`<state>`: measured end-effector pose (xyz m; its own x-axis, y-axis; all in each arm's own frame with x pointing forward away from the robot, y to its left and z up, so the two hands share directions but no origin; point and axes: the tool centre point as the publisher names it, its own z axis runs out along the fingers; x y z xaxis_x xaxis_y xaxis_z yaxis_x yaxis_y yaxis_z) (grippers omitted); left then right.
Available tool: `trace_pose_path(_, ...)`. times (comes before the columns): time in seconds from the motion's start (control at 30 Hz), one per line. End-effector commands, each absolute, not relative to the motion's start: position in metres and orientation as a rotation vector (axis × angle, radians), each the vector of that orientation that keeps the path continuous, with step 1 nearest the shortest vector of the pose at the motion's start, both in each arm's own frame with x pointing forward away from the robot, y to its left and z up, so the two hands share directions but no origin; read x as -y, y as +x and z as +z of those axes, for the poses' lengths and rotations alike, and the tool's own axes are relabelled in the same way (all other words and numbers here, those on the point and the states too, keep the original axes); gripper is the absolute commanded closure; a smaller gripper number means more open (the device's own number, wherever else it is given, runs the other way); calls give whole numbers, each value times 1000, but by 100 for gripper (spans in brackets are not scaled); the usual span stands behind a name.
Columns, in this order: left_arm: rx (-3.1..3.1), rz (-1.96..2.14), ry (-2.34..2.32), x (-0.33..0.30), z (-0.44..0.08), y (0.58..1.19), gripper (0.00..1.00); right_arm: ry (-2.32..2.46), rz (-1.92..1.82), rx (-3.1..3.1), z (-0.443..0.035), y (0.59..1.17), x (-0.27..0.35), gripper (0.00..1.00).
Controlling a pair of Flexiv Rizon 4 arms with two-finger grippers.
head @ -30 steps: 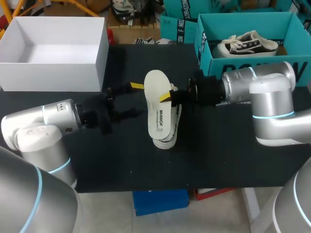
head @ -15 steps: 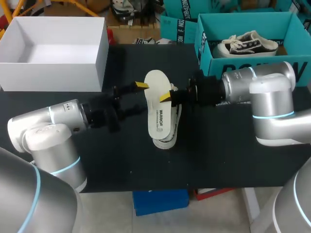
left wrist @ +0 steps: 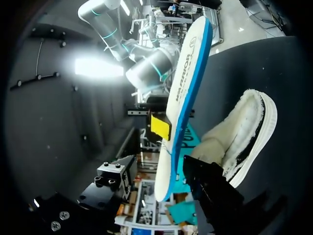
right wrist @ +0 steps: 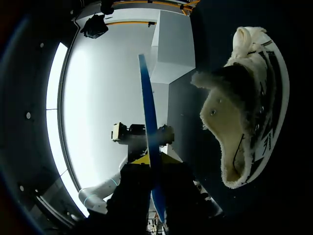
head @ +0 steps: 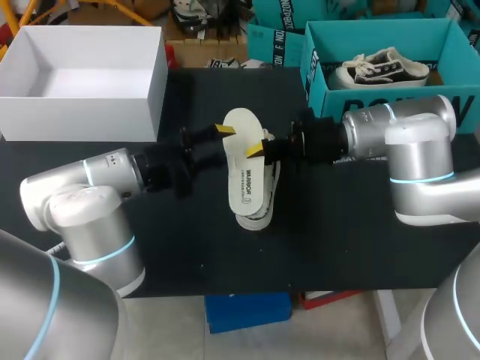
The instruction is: Take the shoe out of the shoebox, open the shoe tongue, remove and reinsert the insole, then place the shoe into the shoebox
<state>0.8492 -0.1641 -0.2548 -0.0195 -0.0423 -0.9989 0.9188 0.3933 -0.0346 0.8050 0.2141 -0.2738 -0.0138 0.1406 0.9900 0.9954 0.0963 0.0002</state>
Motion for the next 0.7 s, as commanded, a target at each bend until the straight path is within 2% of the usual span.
trace_pose_path(0.03, -1372, -934, 857, 170, -255, 851, 100, -1237, -1070, 1362, -274, 806, -215, 100)
trace_pose_path(0.23, -1391, -966, 880, 172, -262, 846, 100, -1237, -1070, 1362, -274, 806, -215, 100)
trace_pose_path(0.27, -1400, -974, 883, 172, -264, 844, 100, -1238, -1071, 1363, -274, 806, -215, 73)
trace_pose_path(0.3, -1408, -979, 891, 171, -265, 842, 100, -1246, -1074, 1367, -273, 806, -215, 0)
trace_pose_path(0.7, -1461, -1029, 974, 156, -267, 815, 100, -1376, -1102, 1367, -257, 790, -198, 0)
